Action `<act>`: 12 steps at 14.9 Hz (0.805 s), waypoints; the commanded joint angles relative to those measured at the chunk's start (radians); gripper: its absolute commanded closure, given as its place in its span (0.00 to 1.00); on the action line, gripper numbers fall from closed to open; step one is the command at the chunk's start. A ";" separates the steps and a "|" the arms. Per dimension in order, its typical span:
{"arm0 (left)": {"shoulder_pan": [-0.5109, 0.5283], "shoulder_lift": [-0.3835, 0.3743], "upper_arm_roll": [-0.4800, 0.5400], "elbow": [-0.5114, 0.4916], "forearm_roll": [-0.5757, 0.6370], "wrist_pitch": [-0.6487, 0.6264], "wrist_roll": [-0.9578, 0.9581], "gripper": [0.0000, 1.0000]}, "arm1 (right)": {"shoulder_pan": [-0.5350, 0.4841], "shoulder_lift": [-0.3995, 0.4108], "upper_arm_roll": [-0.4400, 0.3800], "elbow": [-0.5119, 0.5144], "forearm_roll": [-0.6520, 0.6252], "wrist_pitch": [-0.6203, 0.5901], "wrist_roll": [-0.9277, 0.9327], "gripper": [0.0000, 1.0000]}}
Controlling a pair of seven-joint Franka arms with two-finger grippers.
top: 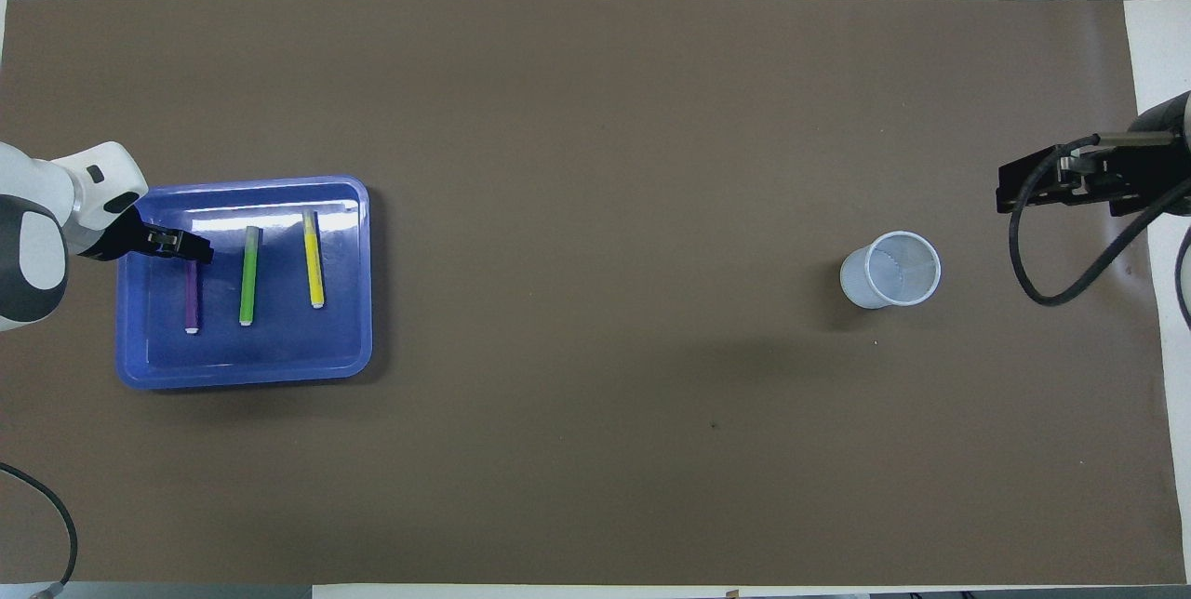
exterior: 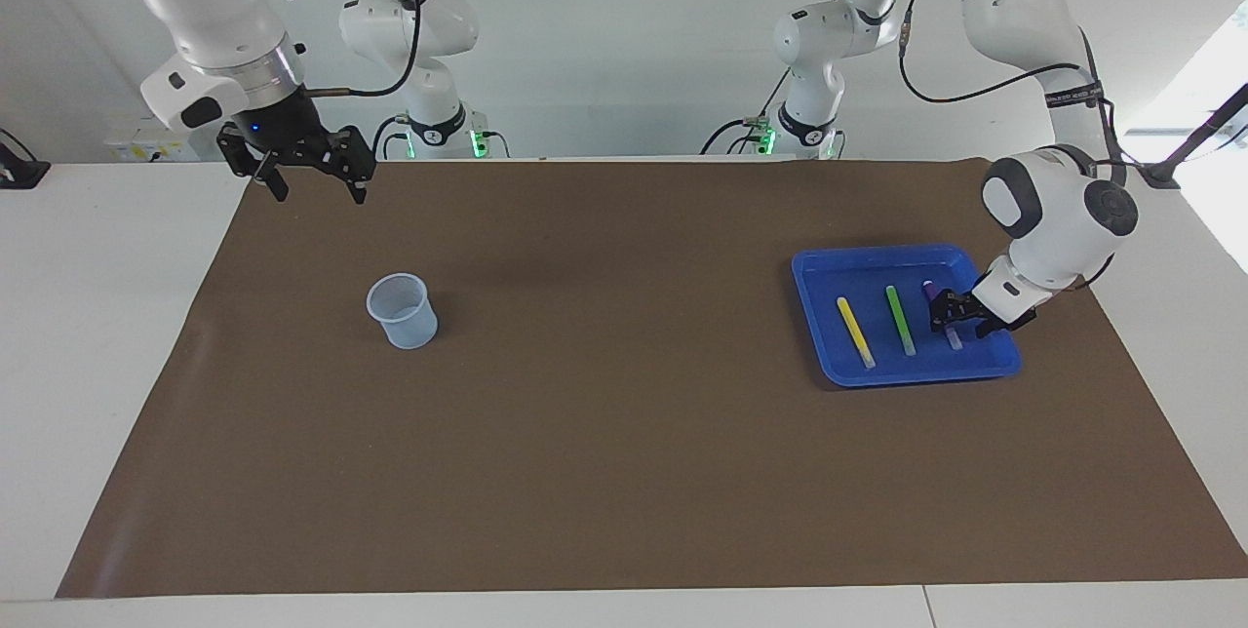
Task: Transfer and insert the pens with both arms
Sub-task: 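Grasp the purple pen with the left gripper and lift it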
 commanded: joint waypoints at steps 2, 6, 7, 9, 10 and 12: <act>-0.007 0.000 0.004 -0.017 0.019 0.032 0.001 0.29 | -0.006 -0.025 0.003 -0.028 0.020 0.010 -0.025 0.00; -0.010 0.000 0.004 -0.023 0.042 0.051 -0.001 0.43 | -0.003 -0.025 0.006 -0.028 0.020 0.010 -0.025 0.00; -0.010 0.000 0.004 -0.031 0.073 0.067 0.001 0.46 | -0.003 -0.025 0.006 -0.028 0.020 0.010 -0.027 0.00; -0.007 0.000 0.004 -0.037 0.078 0.078 -0.001 0.53 | -0.002 -0.025 0.006 -0.028 0.020 0.010 -0.025 0.00; -0.007 0.000 0.004 -0.037 0.076 0.078 -0.001 0.56 | 0.000 -0.025 0.006 -0.028 0.020 0.010 -0.025 0.00; -0.007 0.000 0.004 -0.039 0.076 0.078 -0.008 0.66 | 0.001 -0.025 0.006 -0.030 0.020 0.010 -0.025 0.00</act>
